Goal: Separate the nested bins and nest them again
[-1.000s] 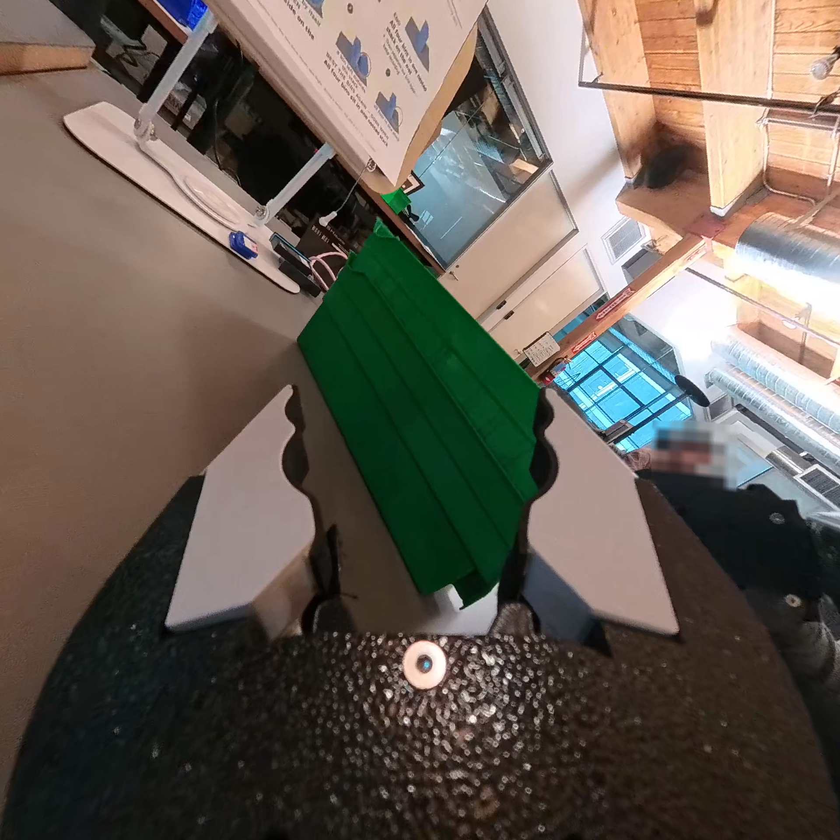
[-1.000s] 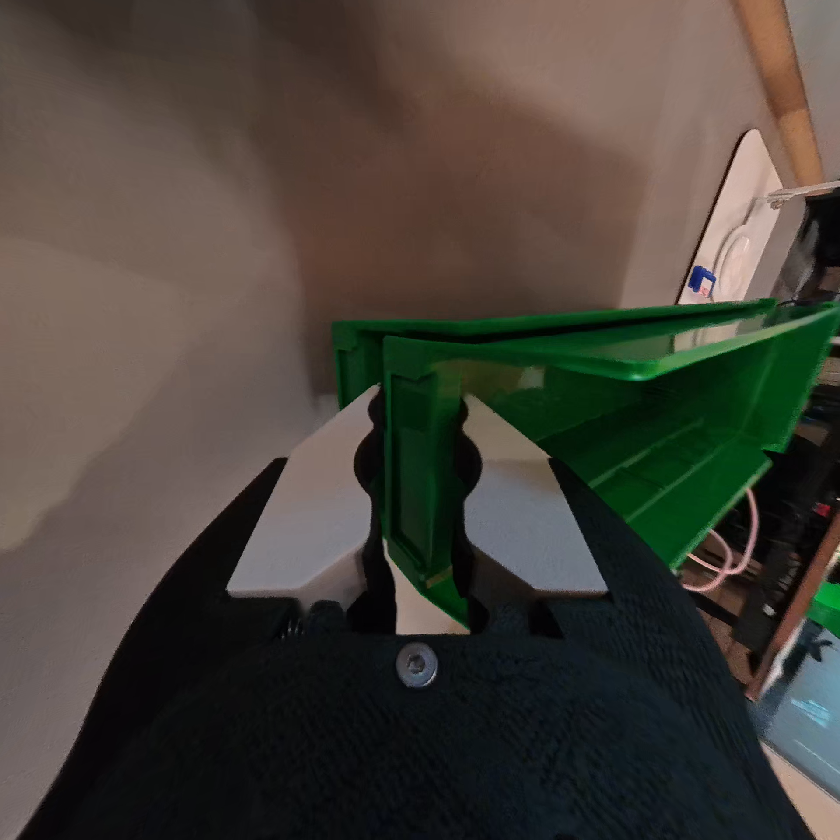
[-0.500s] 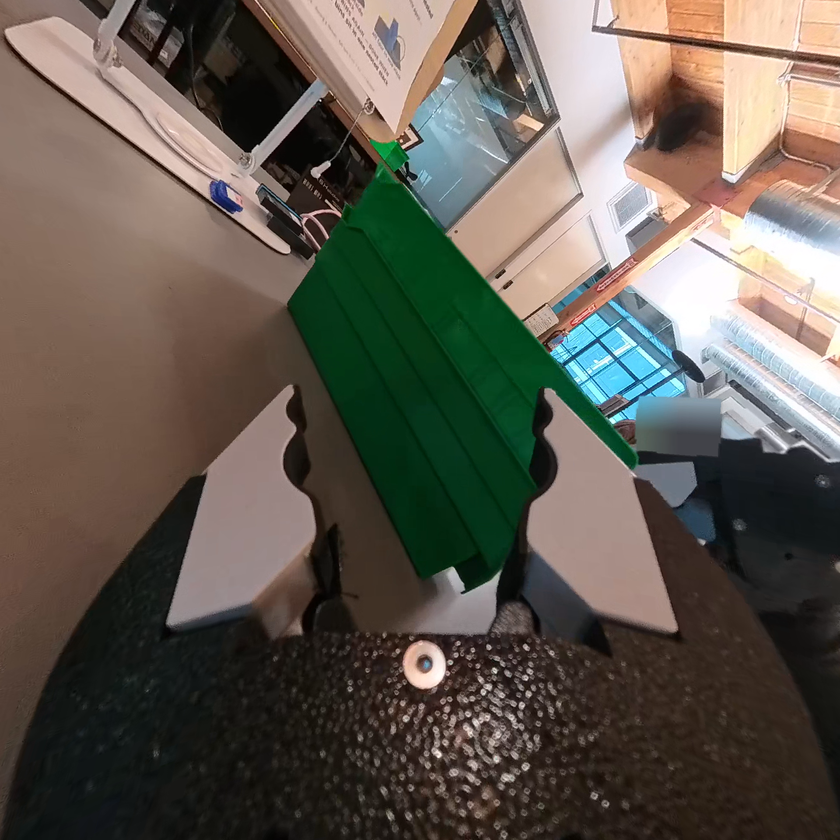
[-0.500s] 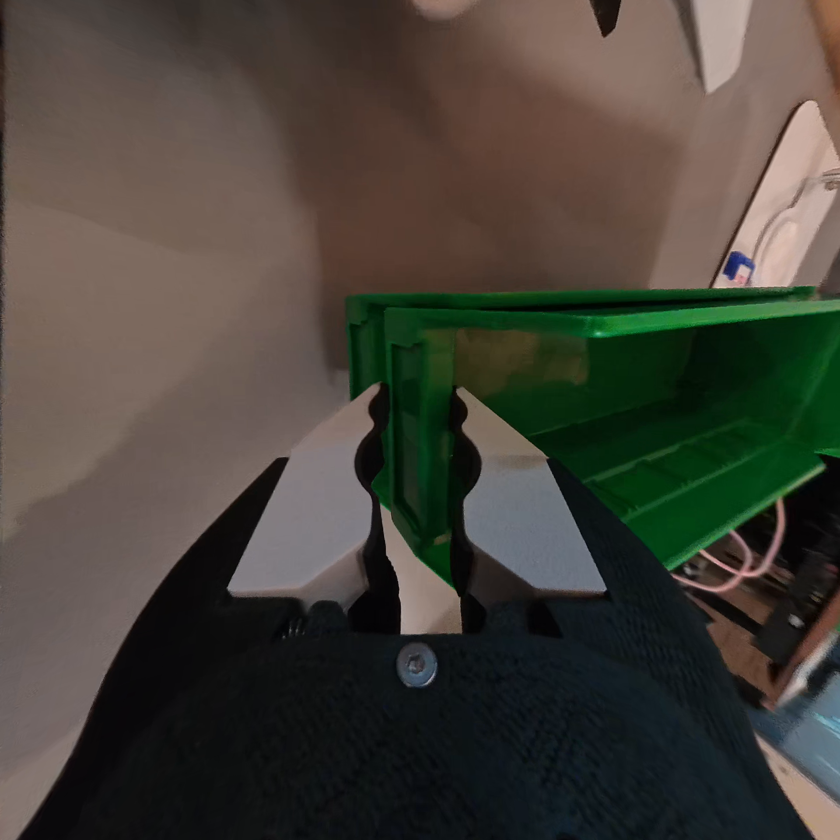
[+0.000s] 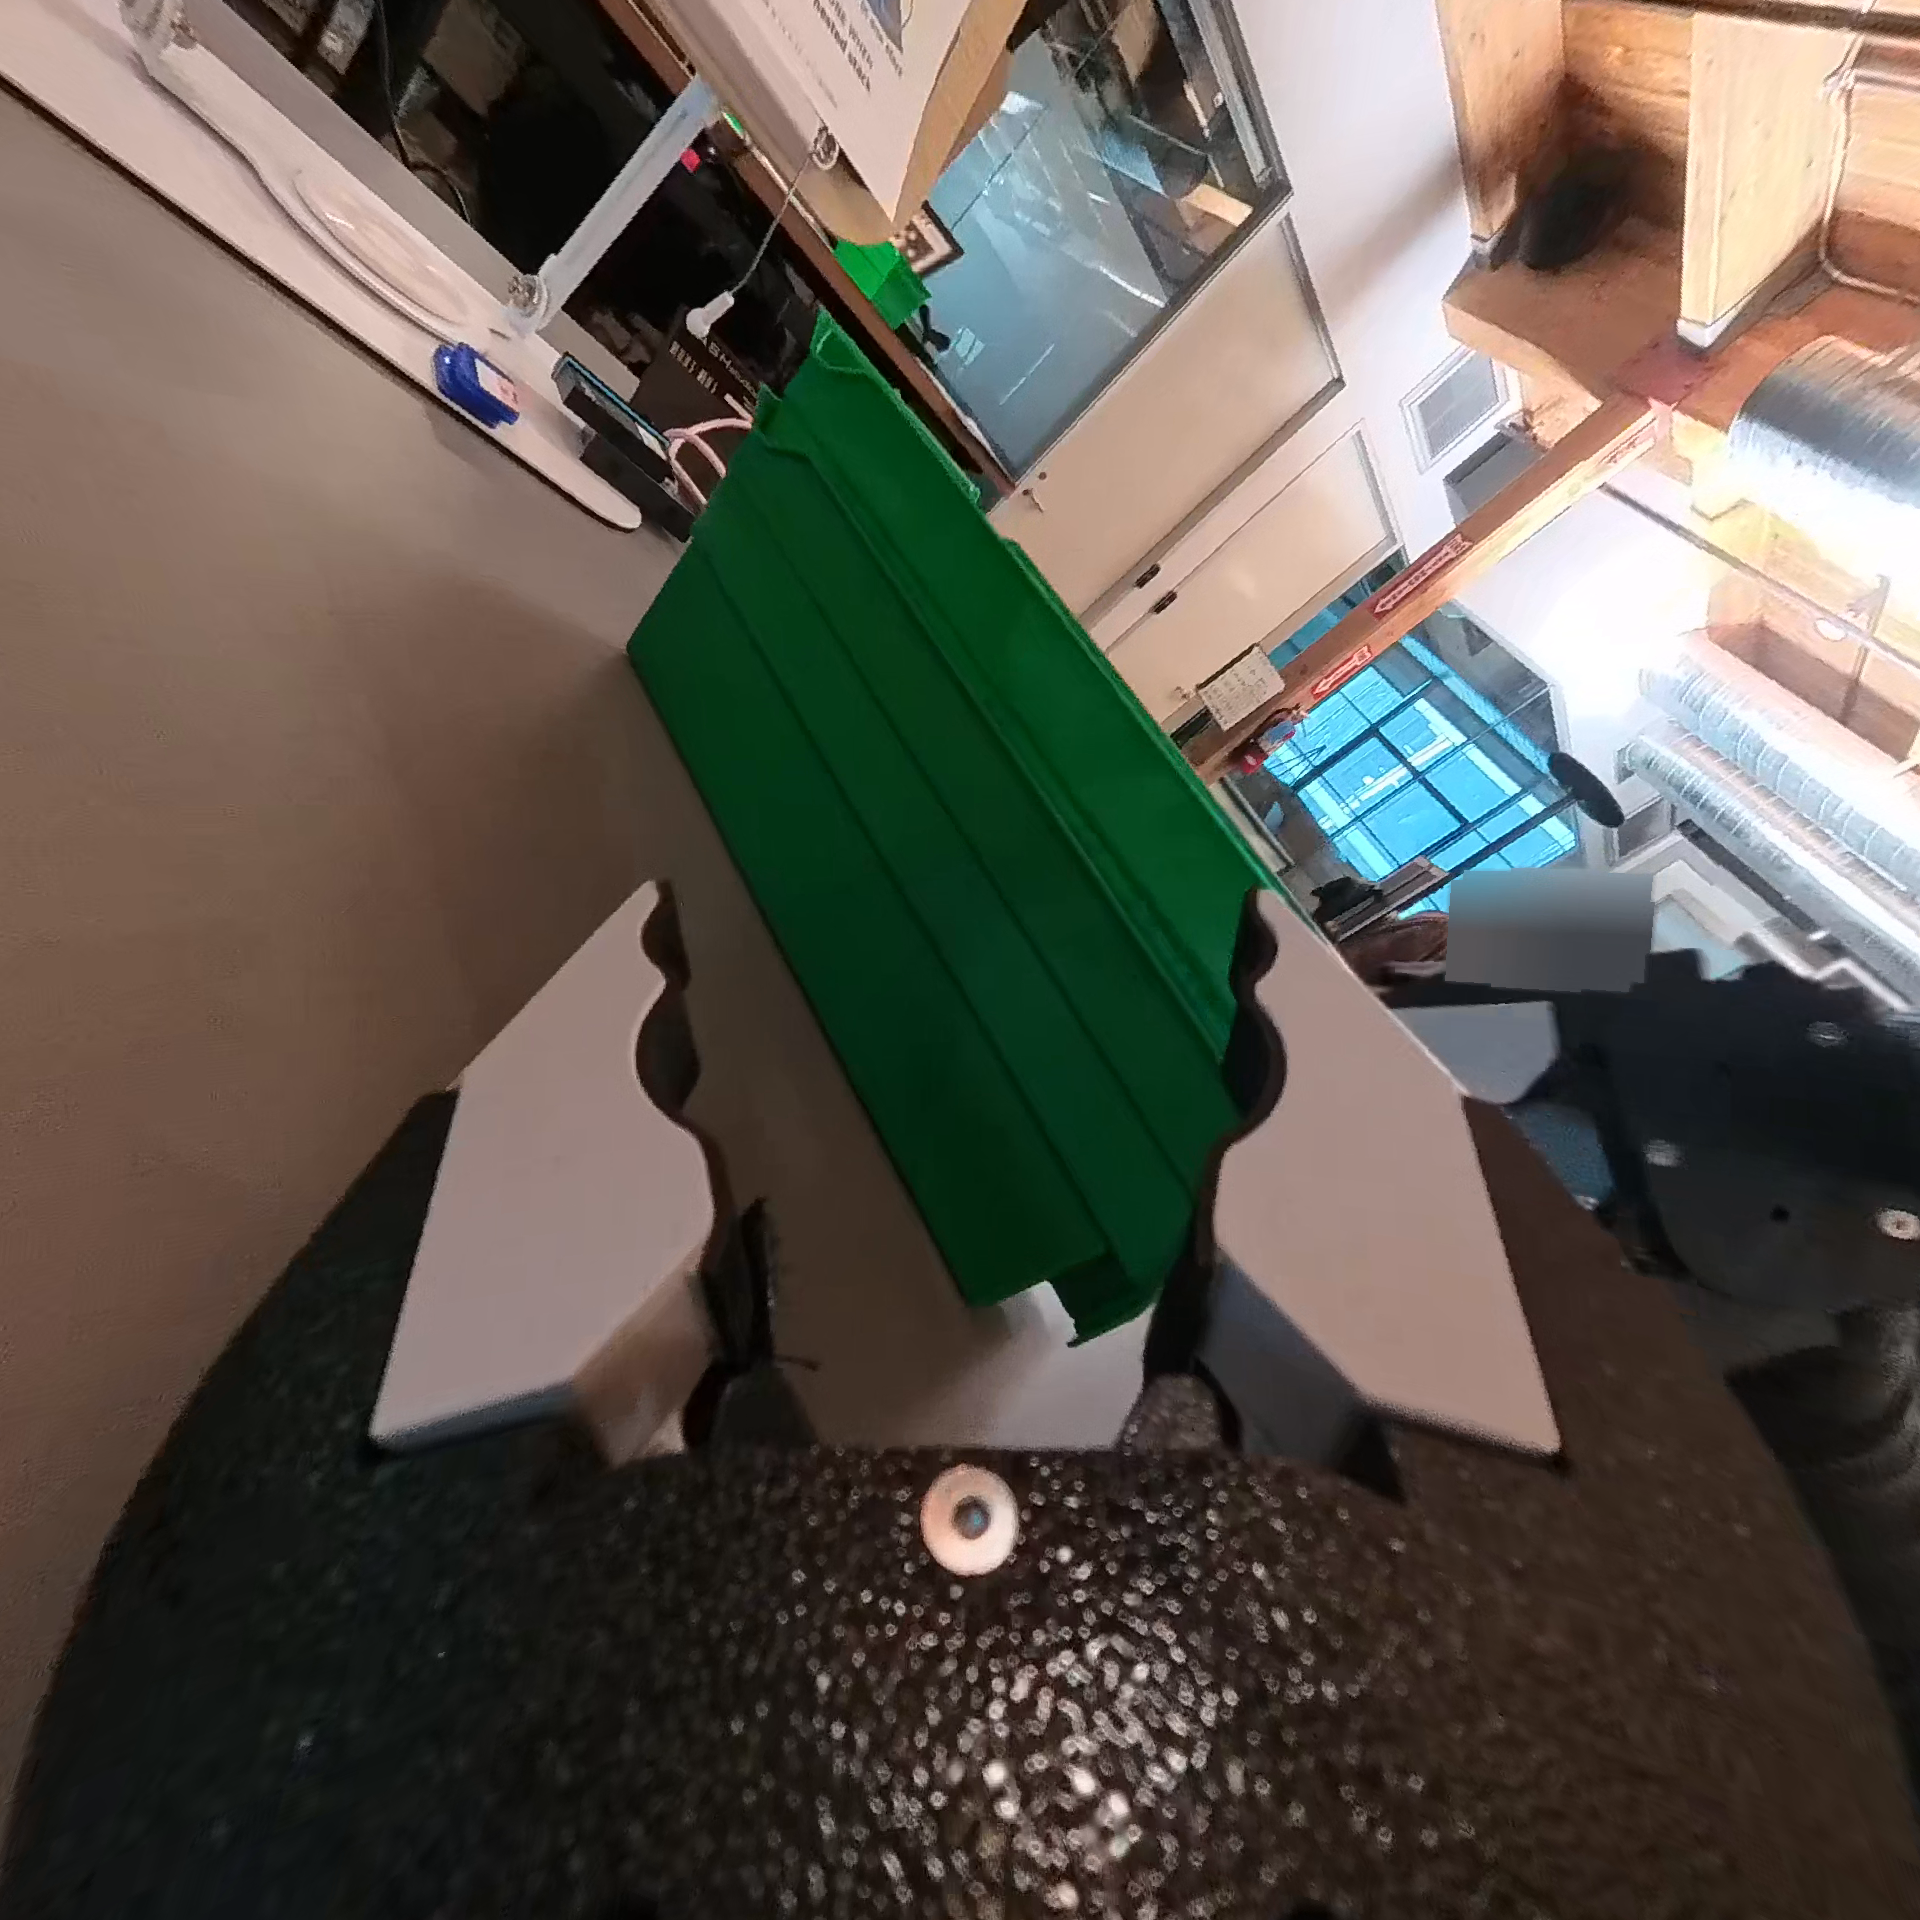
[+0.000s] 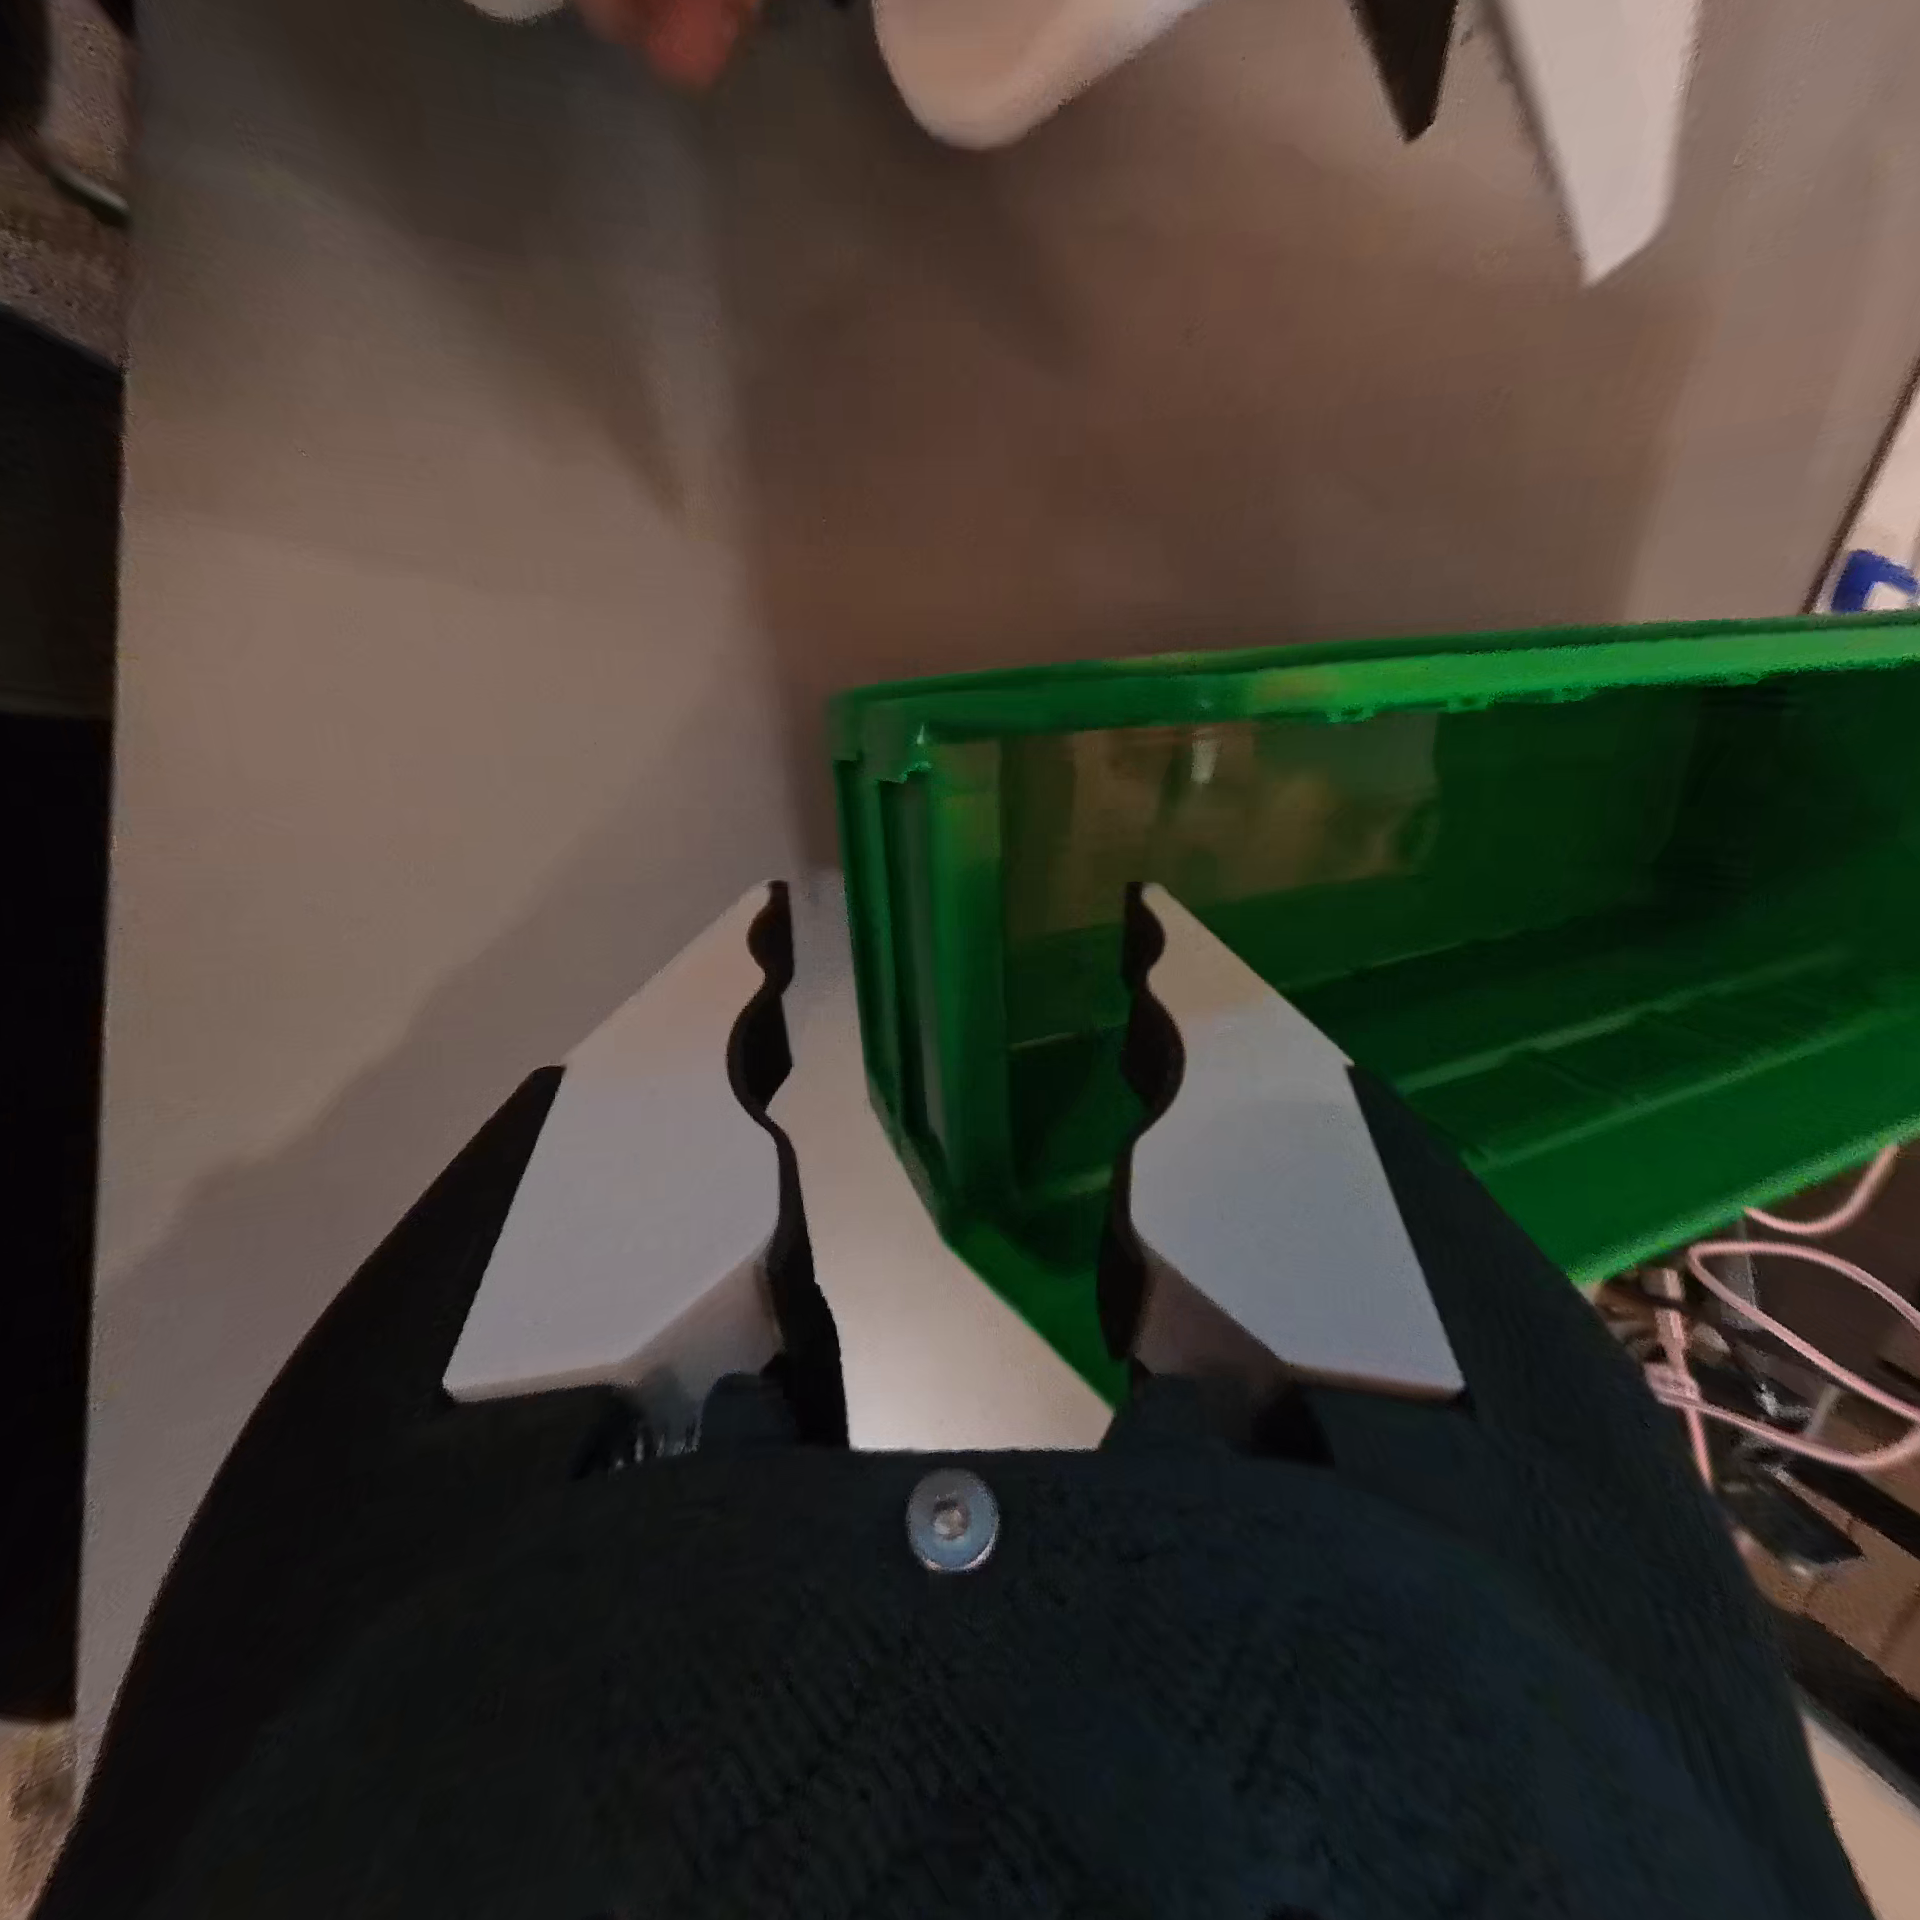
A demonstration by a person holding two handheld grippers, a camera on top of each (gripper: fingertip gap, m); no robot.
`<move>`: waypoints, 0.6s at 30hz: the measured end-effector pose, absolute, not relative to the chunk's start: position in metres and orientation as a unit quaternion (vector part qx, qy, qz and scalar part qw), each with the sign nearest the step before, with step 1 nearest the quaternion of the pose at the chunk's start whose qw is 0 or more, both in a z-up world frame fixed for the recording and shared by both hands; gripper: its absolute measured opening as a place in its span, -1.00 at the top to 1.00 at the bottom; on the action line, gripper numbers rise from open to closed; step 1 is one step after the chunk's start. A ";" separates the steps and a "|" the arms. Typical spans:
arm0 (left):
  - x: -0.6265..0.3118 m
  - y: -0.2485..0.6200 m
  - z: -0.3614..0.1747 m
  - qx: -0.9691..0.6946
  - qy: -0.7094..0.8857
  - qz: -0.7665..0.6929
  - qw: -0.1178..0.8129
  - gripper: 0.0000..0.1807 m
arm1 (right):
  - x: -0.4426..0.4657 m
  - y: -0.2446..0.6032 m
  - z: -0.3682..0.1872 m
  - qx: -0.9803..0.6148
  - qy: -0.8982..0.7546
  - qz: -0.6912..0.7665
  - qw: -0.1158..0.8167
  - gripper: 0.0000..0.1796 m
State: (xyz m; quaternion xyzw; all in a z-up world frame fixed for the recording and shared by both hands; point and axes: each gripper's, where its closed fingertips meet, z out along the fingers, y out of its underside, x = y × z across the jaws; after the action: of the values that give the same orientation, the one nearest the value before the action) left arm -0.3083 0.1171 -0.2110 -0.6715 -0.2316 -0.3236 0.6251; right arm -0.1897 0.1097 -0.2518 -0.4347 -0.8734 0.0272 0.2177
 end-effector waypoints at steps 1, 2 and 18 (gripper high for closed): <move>-0.308 0.118 -0.212 -0.674 -0.230 -0.320 0.625 -0.16 | -0.189 0.108 -0.246 -0.437 -0.869 0.035 0.232 0.24; -0.309 0.118 -0.213 -0.675 -0.230 -0.317 0.626 -0.18 | -0.188 0.105 -0.238 -0.439 -0.862 0.051 0.248 0.18; -0.316 0.120 -0.207 -0.660 -0.236 -0.280 0.656 -0.25 | 0.085 0.417 -0.149 -0.902 -0.283 0.067 0.320 0.07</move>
State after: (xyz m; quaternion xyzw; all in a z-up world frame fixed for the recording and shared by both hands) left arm -0.3161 0.1199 -0.2065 -0.6596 -0.2363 -0.2798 0.6564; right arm 0.0847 0.4166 -0.1485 -0.9018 -0.2827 0.0673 0.3199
